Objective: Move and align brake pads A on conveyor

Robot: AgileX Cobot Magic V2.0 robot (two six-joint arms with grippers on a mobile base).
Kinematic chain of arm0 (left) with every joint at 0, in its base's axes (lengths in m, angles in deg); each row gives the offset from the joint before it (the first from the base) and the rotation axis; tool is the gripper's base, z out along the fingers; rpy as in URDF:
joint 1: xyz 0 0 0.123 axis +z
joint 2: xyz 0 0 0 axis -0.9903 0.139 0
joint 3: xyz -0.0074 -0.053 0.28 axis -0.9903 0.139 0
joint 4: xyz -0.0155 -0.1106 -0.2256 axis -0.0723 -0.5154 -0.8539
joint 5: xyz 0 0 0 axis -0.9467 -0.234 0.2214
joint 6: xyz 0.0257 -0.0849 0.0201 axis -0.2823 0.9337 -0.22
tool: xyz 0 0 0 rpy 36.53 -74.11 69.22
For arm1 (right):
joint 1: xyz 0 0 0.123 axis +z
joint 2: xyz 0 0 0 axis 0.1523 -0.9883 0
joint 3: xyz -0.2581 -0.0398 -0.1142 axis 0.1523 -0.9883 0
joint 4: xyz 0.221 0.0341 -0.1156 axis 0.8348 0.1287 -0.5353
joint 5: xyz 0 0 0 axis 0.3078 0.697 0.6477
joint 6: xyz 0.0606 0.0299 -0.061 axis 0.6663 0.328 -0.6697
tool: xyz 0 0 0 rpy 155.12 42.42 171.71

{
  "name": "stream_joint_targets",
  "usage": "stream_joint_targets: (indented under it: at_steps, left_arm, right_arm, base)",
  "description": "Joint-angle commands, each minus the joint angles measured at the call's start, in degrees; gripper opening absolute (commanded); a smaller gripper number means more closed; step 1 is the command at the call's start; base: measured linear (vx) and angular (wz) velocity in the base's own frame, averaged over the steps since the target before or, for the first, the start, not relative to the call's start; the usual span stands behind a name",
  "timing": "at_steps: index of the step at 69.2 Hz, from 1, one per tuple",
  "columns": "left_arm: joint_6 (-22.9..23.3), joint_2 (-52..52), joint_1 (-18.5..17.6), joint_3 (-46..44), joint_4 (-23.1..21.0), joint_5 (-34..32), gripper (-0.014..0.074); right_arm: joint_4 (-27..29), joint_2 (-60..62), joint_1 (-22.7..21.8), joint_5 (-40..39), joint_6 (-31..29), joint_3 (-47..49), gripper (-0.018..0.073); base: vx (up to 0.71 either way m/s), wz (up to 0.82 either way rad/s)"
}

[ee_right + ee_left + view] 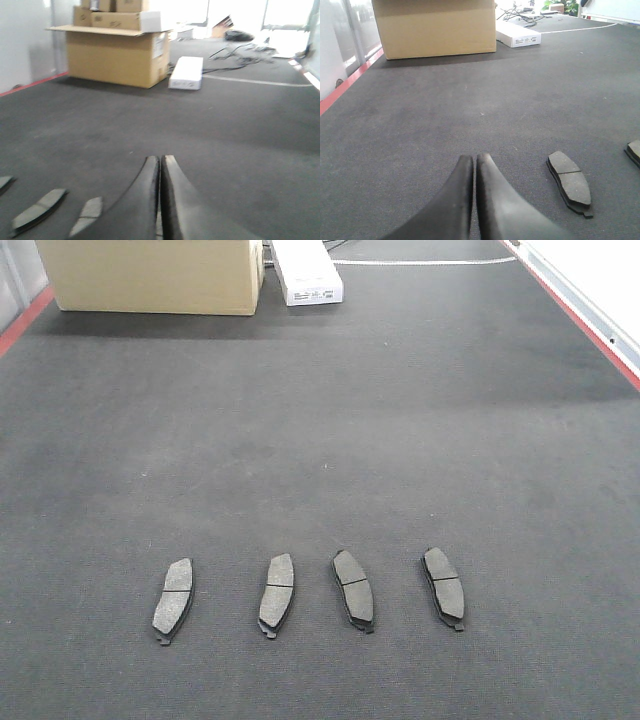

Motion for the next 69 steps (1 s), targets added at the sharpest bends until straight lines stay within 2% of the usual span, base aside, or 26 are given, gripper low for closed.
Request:
stream_joint_targets:
  at_steps: [1, 6, 15, 26, 30, 69]
  left_arm:
    - [0.46, -0.61, 0.07, -0.55, -0.53, -4.38, -0.0003]
    - [0.46, -0.61, 0.07, -0.55, -0.53, -4.38, -0.0003]
    - [0.46, -0.61, 0.07, -0.55, -0.53, -4.38, -0.0003]
    - [0.46, -0.61, 0.07, -0.55, -0.53, -4.38, -0.0003]
    - [0.46, -0.61, 0.07, -0.55, -0.53, -4.38, -0.0003]
    - [0.46, -0.61, 0.07, -0.55, -0.53, -4.38, -0.0003]
  right_arm:
    - [7.38, 2.14, -6.09, -8.49, -5.9, -2.26, -0.001]
    - [11.31, 4.51, -11.85, -8.16, -5.9, -4.76, -0.001]
    - [10.9, 8.3, -17.31, -8.16, -5.27, -9.13, -0.001]
    - [10.51, 10.98, -17.24, -8.8, -4.72, -16.02, -0.001]
    - [10.28, 10.98, -17.27, -6.55, -4.57, -15.96, -0.001]
    - [9.87, 10.98, -17.27, -6.58, -4.71, -15.96, -0.001]
  base:
    - [0.0, 0.0]
    - [0.0, 0.0]
    - [0.0, 0.0]
    - [0.0, 0.0]
    - [0.0, 0.0]
    - [0.0, 0.0]
